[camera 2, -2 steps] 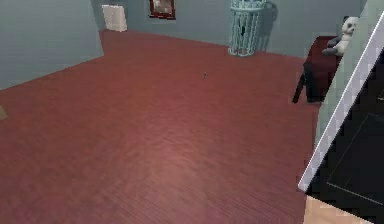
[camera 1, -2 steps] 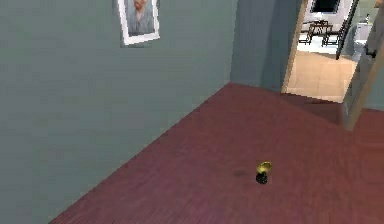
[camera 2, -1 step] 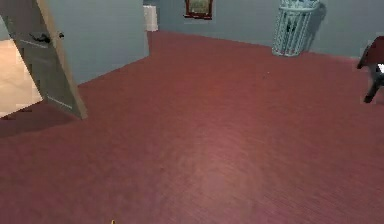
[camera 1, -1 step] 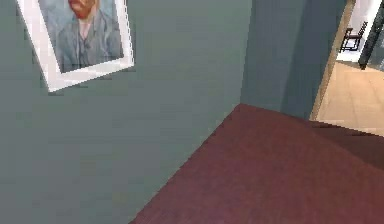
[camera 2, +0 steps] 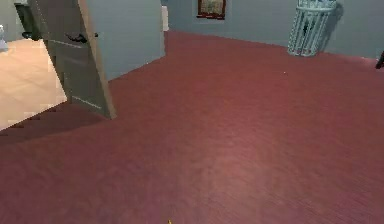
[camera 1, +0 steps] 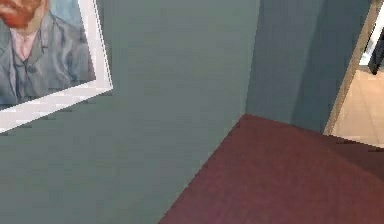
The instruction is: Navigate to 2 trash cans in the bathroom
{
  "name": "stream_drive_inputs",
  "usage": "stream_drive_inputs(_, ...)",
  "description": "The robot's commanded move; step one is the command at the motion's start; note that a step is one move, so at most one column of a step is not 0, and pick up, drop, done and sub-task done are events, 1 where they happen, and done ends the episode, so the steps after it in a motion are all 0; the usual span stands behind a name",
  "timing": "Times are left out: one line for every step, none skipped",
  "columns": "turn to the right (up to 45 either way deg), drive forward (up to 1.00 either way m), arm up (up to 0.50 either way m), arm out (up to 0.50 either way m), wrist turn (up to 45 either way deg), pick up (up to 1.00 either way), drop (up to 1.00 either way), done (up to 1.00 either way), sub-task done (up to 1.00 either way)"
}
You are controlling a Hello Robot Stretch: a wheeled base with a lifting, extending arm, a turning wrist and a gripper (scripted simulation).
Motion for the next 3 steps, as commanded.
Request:
stream_drive_inputs(27.0, 0.0, 0.0, 0.0, 0.0, 0.0, 0.0, 0.0, 0.0)
stream_drive_inputs(0.0, 0.75, 0.0, 0.0, 0.0, 0.0, 0.0, 0.0, 0.0)
stream_drive_inputs(27.0, 0.0, 0.0, 0.0, 0.0, 0.0, 0.0, 0.0, 0.0)
